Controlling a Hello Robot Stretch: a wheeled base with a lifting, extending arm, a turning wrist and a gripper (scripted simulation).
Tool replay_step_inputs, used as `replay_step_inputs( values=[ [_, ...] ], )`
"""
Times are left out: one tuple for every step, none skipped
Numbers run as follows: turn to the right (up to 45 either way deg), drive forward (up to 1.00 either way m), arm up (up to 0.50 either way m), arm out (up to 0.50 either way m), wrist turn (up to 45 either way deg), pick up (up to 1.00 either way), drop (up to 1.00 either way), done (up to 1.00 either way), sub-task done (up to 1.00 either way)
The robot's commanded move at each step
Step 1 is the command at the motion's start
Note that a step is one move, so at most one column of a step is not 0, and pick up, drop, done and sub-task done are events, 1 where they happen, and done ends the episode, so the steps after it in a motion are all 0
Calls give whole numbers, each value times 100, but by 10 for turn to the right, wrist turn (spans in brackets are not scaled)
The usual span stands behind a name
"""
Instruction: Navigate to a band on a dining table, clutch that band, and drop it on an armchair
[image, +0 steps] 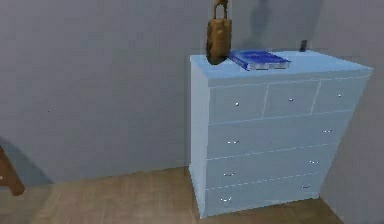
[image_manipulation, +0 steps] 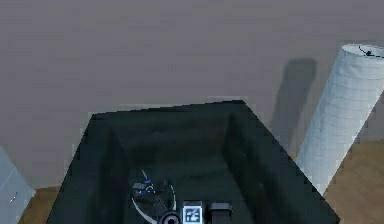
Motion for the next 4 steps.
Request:
replay_step_inputs(
  values=[
    [0, 45, 0, 0, 0, 0, 0, 0, 0],
    [270, 0, 0, 0, 0, 0, 0, 0, 0],
    [30, 0, 0, 0, 0, 0, 0, 0, 0],
    [0, 20, 0, 0, 0, 0, 0, 0, 0]
  ],
)
